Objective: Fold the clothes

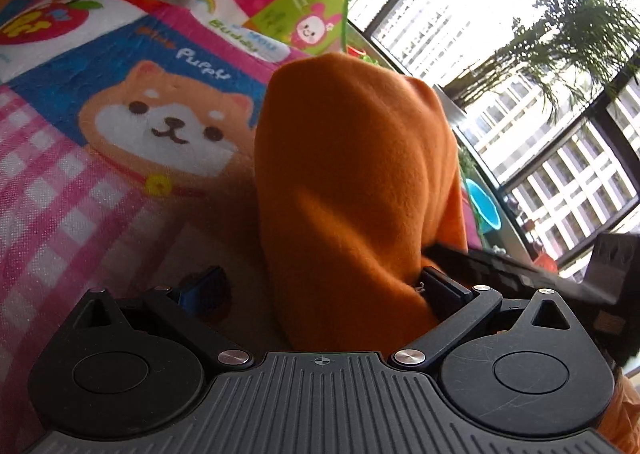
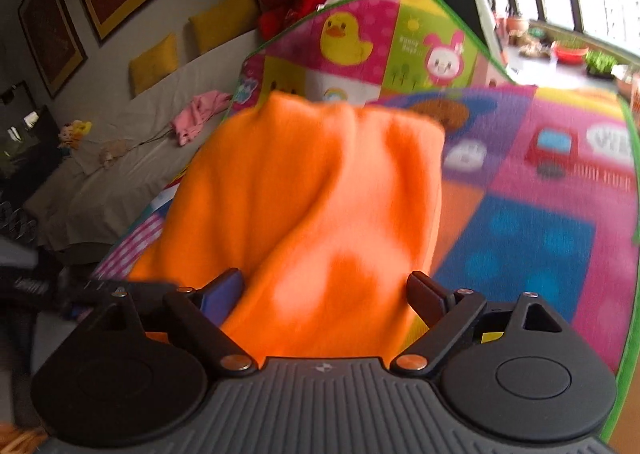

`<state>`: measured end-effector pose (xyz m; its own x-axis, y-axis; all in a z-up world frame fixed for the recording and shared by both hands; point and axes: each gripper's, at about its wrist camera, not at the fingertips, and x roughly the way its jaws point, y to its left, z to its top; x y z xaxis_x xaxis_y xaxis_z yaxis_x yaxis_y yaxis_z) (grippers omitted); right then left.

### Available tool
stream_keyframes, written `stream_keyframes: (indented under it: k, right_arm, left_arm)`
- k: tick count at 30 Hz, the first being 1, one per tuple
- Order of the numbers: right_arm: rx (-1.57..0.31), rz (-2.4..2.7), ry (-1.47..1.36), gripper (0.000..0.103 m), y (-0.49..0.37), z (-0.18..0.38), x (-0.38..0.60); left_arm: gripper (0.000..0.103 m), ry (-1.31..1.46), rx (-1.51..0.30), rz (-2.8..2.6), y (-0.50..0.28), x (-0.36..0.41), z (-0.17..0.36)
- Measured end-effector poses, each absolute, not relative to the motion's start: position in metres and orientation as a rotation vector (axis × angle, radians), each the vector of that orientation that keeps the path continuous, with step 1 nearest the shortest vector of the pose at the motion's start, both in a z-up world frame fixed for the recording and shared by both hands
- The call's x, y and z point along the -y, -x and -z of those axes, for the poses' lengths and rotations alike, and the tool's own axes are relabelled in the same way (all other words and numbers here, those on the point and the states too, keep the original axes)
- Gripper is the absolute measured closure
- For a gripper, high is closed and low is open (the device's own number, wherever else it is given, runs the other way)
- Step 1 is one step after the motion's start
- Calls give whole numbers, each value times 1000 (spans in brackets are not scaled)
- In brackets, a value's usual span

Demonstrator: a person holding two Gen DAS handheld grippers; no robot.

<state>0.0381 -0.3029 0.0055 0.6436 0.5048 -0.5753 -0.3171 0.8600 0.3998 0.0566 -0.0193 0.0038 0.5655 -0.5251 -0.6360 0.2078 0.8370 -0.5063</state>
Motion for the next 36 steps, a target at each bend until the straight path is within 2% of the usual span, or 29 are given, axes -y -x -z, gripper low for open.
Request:
stream_keyframes:
  k: [3,8,17,23,27,36]
  right_arm:
    - [-757,-512,-337,18,-40,1,306]
    - [-755,-538,-309,18,-74,4,291]
    - [-759,-547,-328,18,-192,1,231]
    - [-698,-543,-341,21,-259,5,184]
    - [-673,-534,-325,21,-275,7,169]
    - [-716,-525,-258,21,-257,4,187]
  left_arm:
    - [0,362,-856,455,-60,28,-3]
    - [0,330,-843,436,-84,25,-6]
    - [0,292,-758,313,-168,-21,-19]
    - [0,329,-677,232,-234,-59,-28]
    - [0,307,-668,221,-258,-62,-21]
    - [0,244,-675,278,-259,-54,-14]
